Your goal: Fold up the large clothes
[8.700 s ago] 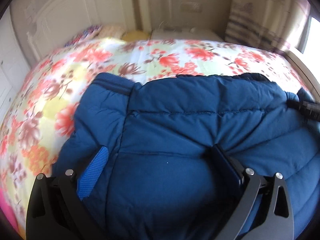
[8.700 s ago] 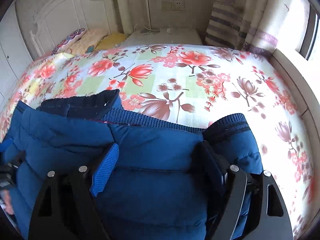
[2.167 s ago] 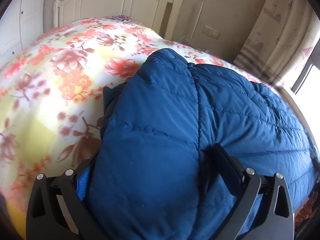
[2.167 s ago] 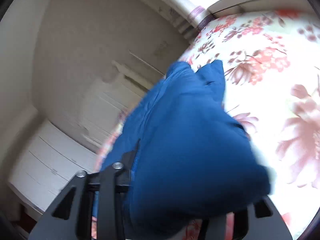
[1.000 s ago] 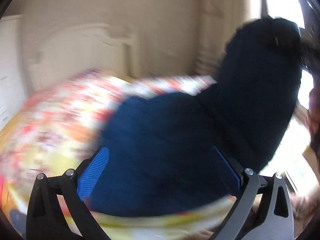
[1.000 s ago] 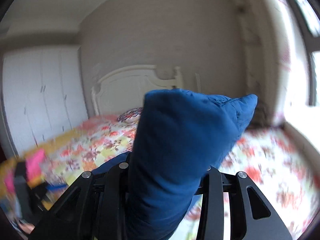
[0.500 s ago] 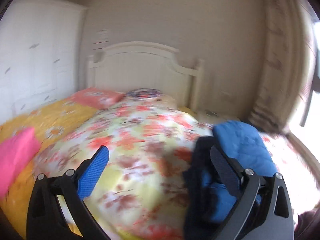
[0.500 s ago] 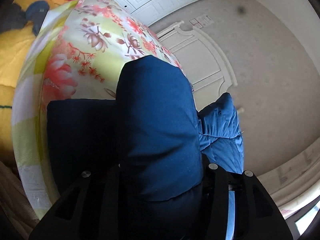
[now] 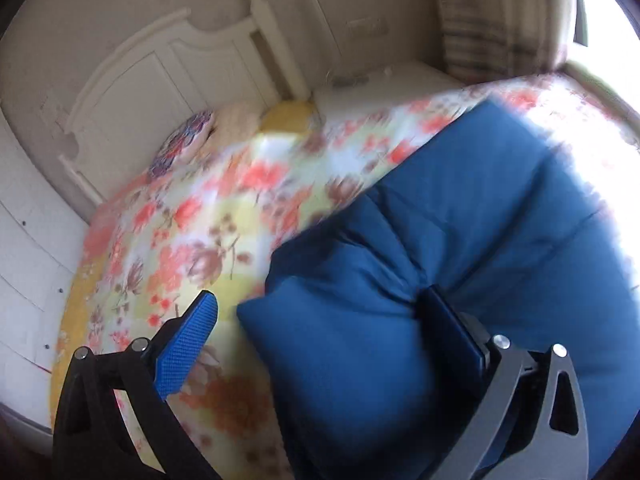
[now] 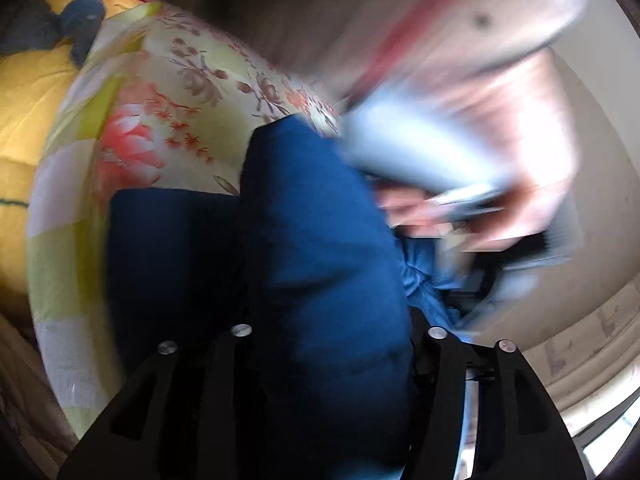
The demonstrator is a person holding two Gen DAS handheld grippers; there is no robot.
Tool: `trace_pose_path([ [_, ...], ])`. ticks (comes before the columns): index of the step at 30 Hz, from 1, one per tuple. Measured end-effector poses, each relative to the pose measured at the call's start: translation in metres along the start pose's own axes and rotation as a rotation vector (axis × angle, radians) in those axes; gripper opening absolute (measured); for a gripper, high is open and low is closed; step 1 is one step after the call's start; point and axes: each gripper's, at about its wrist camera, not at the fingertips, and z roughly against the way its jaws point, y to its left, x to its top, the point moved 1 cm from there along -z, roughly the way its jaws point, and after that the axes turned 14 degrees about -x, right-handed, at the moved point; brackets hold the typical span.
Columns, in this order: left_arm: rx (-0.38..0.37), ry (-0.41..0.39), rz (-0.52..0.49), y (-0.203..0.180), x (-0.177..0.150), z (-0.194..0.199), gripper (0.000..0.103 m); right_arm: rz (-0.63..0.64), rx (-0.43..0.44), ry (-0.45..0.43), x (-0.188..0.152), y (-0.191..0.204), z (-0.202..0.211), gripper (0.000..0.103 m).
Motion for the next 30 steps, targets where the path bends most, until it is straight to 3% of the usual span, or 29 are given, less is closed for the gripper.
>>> trace_pose_path([
  [1, -0.064, -0.008, 0.078, 0.015, -0.007, -0.007, 0.101, 0.005, 0.018, -0.027, -0.002, -0.005, 0.01, 0.062],
  [2, -0.094, -0.013, 0.118, 0.024, -0.015, -0.009, 0.101, -0.013, 0.056, -0.046, -0.005, -0.012, 0.017, 0.073],
  [3, -0.113, -0.027, 0.143, 0.03, -0.021, -0.011, 0.101, -0.058, 0.133, -0.069, -0.009, -0.023, 0.027, 0.075],
  [6, -0.128, -0.08, 0.18, 0.035, -0.031, -0.012, 0.101, -0.309, 0.386, -0.09, -0.03, -0.078, 0.043, 0.074],
  [8, -0.12, -0.108, 0.186, 0.034, -0.033, -0.013, 0.101, -0.509, 0.471, -0.104, -0.051, -0.124, 0.041, 0.073],
  [10, -0.114, -0.127, 0.19, 0.035, -0.037, -0.014, 0.101, -0.678, 0.438, -0.093, -0.074, -0.171, 0.026, 0.073],
  [12, -0.11, -0.134, 0.191, 0.035, -0.034, -0.011, 0.101, -0.756, 0.373, -0.061, -0.092, -0.202, 0.004, 0.071],
  [15, -0.096, -0.142, 0.196, 0.032, -0.035, -0.006, 0.101, -0.854, 0.321, 0.052, -0.119, -0.234, -0.061, 0.057],
  [18, -0.078, -0.151, 0.209, 0.034, -0.036, -0.005, 0.101, -0.928, 0.31, 0.198, -0.141, -0.245, -0.126, 0.04],
  [22, -0.089, -0.154, 0.236, 0.039, -0.039, -0.007, 0.101, -1.058, 0.36, 0.338, -0.152, -0.237, -0.206, 0.037],
  [23, -0.093, -0.154, 0.243, 0.041, -0.039, -0.007, 0.101, -1.039, 0.362, 0.362, -0.151, -0.226, -0.222, 0.037],
  [26, -0.077, -0.154, 0.271, 0.047, -0.041, -0.009, 0.101, -0.822, 0.402, 0.446, -0.142, -0.171, -0.256, 0.037],
  [28, -0.084, -0.147, 0.286, 0.05, -0.044, -0.012, 0.101, -0.85, 0.433, 0.475, -0.147, -0.162, -0.262, 0.037],
  [30, -0.095, -0.148, 0.288, 0.05, -0.044, -0.012, 0.101, -0.795, 0.453, 0.503, -0.141, -0.164, -0.26, 0.037],
])
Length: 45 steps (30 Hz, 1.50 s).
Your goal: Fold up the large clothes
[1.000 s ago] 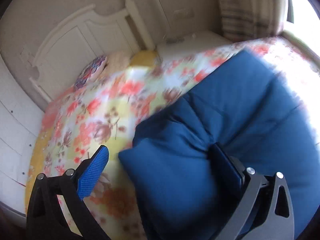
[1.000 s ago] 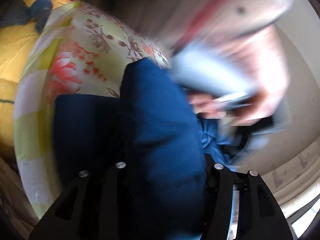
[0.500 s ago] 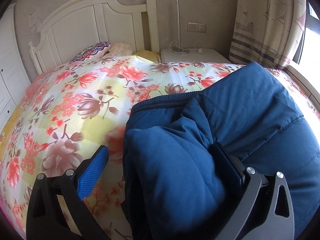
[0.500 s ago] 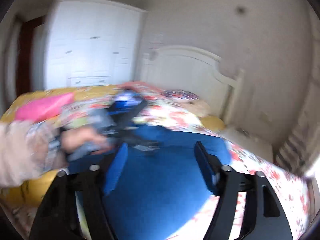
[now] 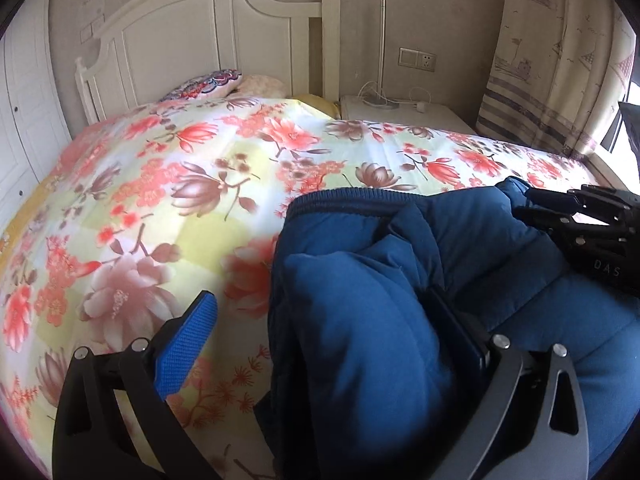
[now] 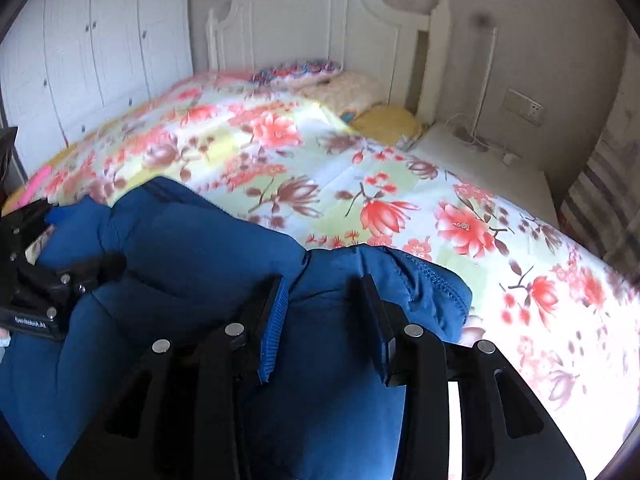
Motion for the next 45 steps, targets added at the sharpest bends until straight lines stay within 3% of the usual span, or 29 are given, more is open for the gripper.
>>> trace_pose_path([
  [2, 0.007, -0.005, -0.006, -0.001, 0.0, 0.001, 0.101, 0.043, -0.023, 0.028, 0.007, 0.001, 0.005, 0.037],
  [4, 0.014, -0.012, -0.009, -0.002, -0.001, 0.002, 0.101, 0.049, -0.054, -0.004, 0.019, -0.003, 0.017, 0.037],
  [8, 0.015, -0.02, -0.01, -0.002, -0.002, 0.003, 0.101, -0.121, -0.093, -0.067, 0.024, -0.032, 0.016, 0.037],
  [9, 0.015, -0.02, -0.009, -0.002, -0.002, 0.003, 0.101, -0.097, -0.12, -0.021, 0.02, -0.029, 0.001, 0.037],
  [10, 0.016, -0.019, -0.007, -0.002, -0.002, 0.003, 0.101, -0.049, -0.081, 0.071, 0.009, -0.021, -0.022, 0.037],
  [12, 0.017, -0.017, 0.001, -0.001, -0.002, 0.003, 0.101, -0.096, -0.029, 0.067, -0.001, -0.021, -0.032, 0.037],
  [17, 0.015, -0.022, 0.002, -0.002, -0.002, 0.004, 0.101, -0.023, -0.083, 0.126, 0.013, -0.015, -0.023, 0.037],
  [19, 0.016, -0.024, 0.001, -0.002, -0.002, 0.004, 0.101, -0.058, -0.135, 0.095, 0.026, -0.019, -0.006, 0.037],
  [21, 0.014, -0.024, 0.003, -0.002, -0.002, 0.004, 0.101, -0.119, -0.124, 0.012, 0.031, -0.019, 0.014, 0.037],
  [22, 0.016, -0.024, 0.002, -0.002, -0.002, 0.004, 0.101, -0.113, -0.088, -0.023, 0.032, -0.013, 0.023, 0.037],
  [23, 0.017, -0.024, 0.001, -0.003, -0.002, 0.004, 0.101, -0.055, -0.078, -0.001, 0.029, -0.002, 0.018, 0.037],
  [25, 0.029, -0.03, 0.0, -0.004, -0.002, 0.006, 0.101, 0.095, -0.07, 0.13, 0.013, 0.024, -0.009, 0.038],
  [26, 0.034, -0.032, -0.004, -0.004, -0.002, 0.007, 0.101, 0.128, -0.102, 0.079, 0.008, 0.03, -0.009, 0.038],
  [31, 0.099, -0.008, -0.045, -0.007, 0.011, 0.024, 0.101, 0.131, -0.132, 0.069, 0.005, 0.031, -0.007, 0.038],
  [33, 0.144, -0.062, -0.047, -0.006, 0.021, 0.047, 0.101, 0.12, -0.129, 0.061, 0.003, 0.029, -0.007, 0.038],
  [36, 0.084, -0.177, 0.031, 0.001, 0.041, 0.091, 0.101, 0.097, -0.115, 0.058, 0.004, 0.025, -0.009, 0.038],
  [39, -0.059, -0.223, 0.074, -0.002, 0.06, 0.112, 0.101, 0.091, -0.123, 0.053, 0.006, 0.025, -0.007, 0.038],
  [42, -0.21, -0.125, 0.047, -0.021, 0.062, 0.089, 0.101, 0.079, -0.119, 0.045, 0.004, 0.023, -0.006, 0.038],
  [43, -0.225, -0.083, 0.035, -0.025, 0.058, 0.076, 0.101, 0.075, -0.117, 0.043, 0.004, 0.023, -0.006, 0.038],
  [45, -0.154, 0.016, 0.021, -0.025, 0.041, 0.041, 0.101, 0.068, -0.112, 0.038, 0.003, 0.022, -0.006, 0.038],
])
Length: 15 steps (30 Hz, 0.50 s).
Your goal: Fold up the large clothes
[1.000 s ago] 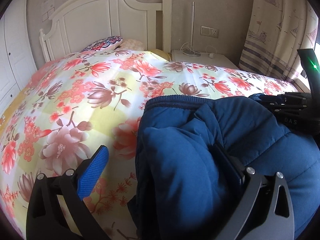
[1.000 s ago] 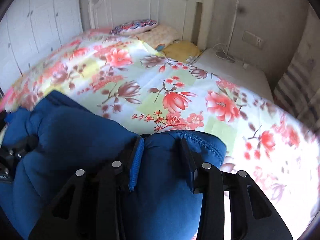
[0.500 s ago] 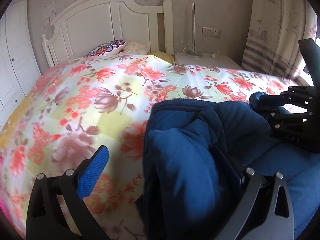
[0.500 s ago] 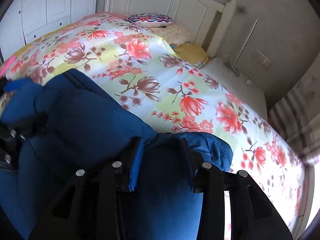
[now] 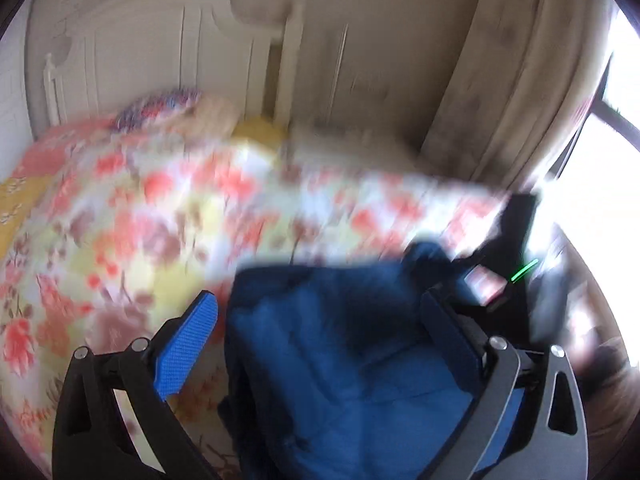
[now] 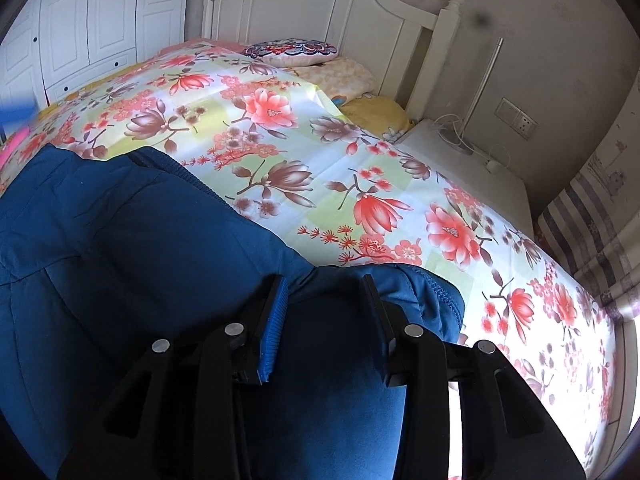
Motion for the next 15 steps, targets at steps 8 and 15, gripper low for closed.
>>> trace_pose_path([
  [8, -0.055, 0.069, 0.173, 0.05, -0.04, -0.048, 0.101, -0.001, -0.009, 0.001, 0.003, 0.003, 0.002, 0.038],
  [15, 0.032, 0.033, 0.1, 0.038, -0.038, -0.04, 0.101, -0.333, 0.024, -0.034, -0.001, -0.069, 0.016, 0.037],
])
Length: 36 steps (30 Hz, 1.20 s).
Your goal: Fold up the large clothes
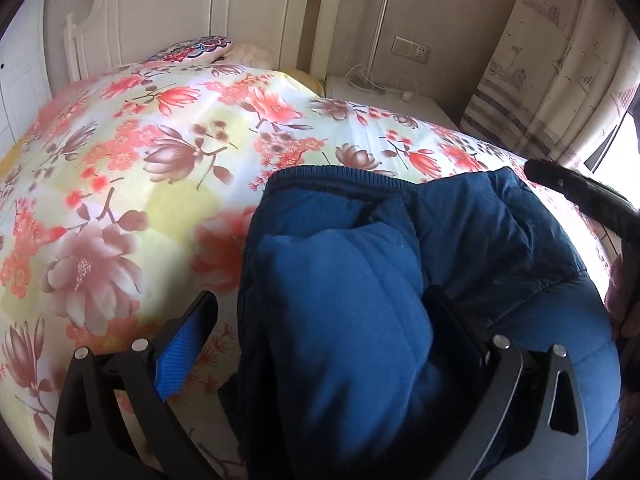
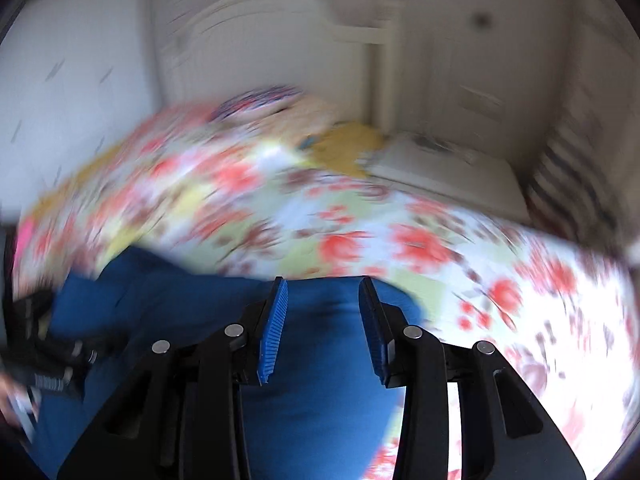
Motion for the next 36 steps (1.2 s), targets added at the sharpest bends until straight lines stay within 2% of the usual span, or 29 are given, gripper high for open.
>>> trace_pose_path([
  [1, 0.002, -0.003, -0.001, 0.0, 0.0, 0.001, 0.101, -0.018, -0.013, 0.048, -0.004, -0.007, -0.011, 0.037],
  [2, 0.007, -0.007, -0.001, 0.0, -0.001, 0.002, 0.101, -0.005, 0.032, 0.129, -0.014, -0.008, -0.028, 0.037],
  [3, 0.007, -0.008, -0.003, -0.001, -0.002, 0.002, 0.101, -0.001, 0.06, 0.138, -0.023, -0.008, -0.033, 0.038],
  [4, 0.005, -0.011, -0.002, 0.0, -0.002, 0.003, 0.101, 0.007, 0.054, 0.11, -0.024, -0.009, -0.027, 0.038],
  [6, 0.002, -0.012, 0.001, 0.0, -0.002, 0.003, 0.101, 0.032, -0.008, 0.115, -0.021, -0.006, -0.01, 0.037],
  [7, 0.0, -0.011, 0.003, 0.0, -0.001, 0.001, 0.101, 0.044, -0.034, 0.095, -0.019, -0.003, 0.003, 0.037],
  [8, -0.005, -0.01, 0.006, 0.001, -0.001, 0.0, 0.101, 0.066, -0.021, 0.034, -0.02, 0.003, 0.026, 0.037],
  [10, -0.006, -0.012, 0.007, 0.001, -0.001, 0.0, 0.101, 0.14, 0.111, -0.068, -0.031, 0.025, 0.076, 0.038],
  [12, -0.007, -0.015, 0.007, 0.001, -0.002, 0.001, 0.101, 0.224, 0.156, -0.105, -0.05, 0.042, 0.106, 0.045],
  [14, -0.007, -0.016, 0.008, 0.001, -0.002, 0.0, 0.101, 0.351, 0.202, -0.096, -0.08, 0.068, 0.122, 0.049],
  [15, -0.01, -0.016, 0.008, 0.002, -0.001, 0.001, 0.101, 0.444, 0.183, -0.065, -0.103, 0.085, 0.119, 0.05],
  [17, -0.001, -0.018, -0.001, 0.001, -0.002, 0.001, 0.101, 0.493, 0.074, -0.195, -0.127, 0.097, 0.122, 0.05],
  [18, 0.012, -0.017, -0.011, -0.001, -0.001, 0.002, 0.101, 0.469, 0.073, -0.192, -0.13, 0.096, 0.119, 0.05],
  [20, 0.1, -0.021, -0.072, -0.014, 0.002, 0.013, 0.101, 0.437, 0.098, -0.167, -0.129, 0.092, 0.115, 0.05],
  [22, 0.274, -0.073, -0.155, -0.036, 0.001, 0.038, 0.101, 0.437, 0.101, -0.163, -0.131, 0.089, 0.113, 0.05],
  [23, 0.301, -0.101, -0.175, -0.045, -0.002, 0.05, 0.101, 0.434, 0.101, -0.161, -0.131, 0.087, 0.113, 0.05],
  [25, 0.293, -0.157, -0.201, -0.06, -0.012, 0.078, 0.101, 0.422, 0.111, -0.159, -0.13, 0.083, 0.112, 0.05],
  [27, 0.3, -0.176, -0.22, -0.072, -0.033, 0.101, 0.101, 0.398, 0.127, -0.16, -0.13, 0.08, 0.111, 0.05],
  [31, 0.38, -0.078, -0.243, -0.07, -0.093, 0.091, 0.101, 0.361, 0.14, -0.175, -0.133, 0.075, 0.113, 0.05],
  [33, 0.353, -0.15, -0.164, -0.056, -0.117, 0.097, 0.101, 0.359, 0.153, -0.171, -0.133, 0.077, 0.116, 0.051],
  [34, 0.323, -0.164, -0.107, -0.047, -0.124, 0.1, 0.101, 0.368, 0.146, -0.175, -0.134, 0.078, 0.117, 0.051],
  [36, 0.302, -0.177, -0.07, -0.041, -0.129, 0.102, 0.101, 0.389, 0.123, -0.179, -0.135, 0.082, 0.122, 0.05],
])
